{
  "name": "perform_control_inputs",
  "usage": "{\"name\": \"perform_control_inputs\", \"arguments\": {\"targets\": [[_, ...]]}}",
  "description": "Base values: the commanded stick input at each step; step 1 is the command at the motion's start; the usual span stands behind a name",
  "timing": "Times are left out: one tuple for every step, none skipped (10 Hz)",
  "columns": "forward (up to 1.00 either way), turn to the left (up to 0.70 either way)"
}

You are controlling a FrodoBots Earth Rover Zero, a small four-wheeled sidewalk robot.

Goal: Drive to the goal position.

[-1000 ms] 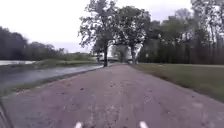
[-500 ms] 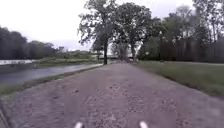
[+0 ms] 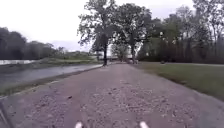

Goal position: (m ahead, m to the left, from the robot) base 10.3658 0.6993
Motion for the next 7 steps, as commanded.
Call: {"name": "perform_control_inputs", "arguments": {"targets": [[0.7, -0.27], [0.7, -0.16], [0.7, -0.06], [0.7, 0.0], [0.7, 0.0], [0.7, 0.0], [0.7, 0.0]]}}
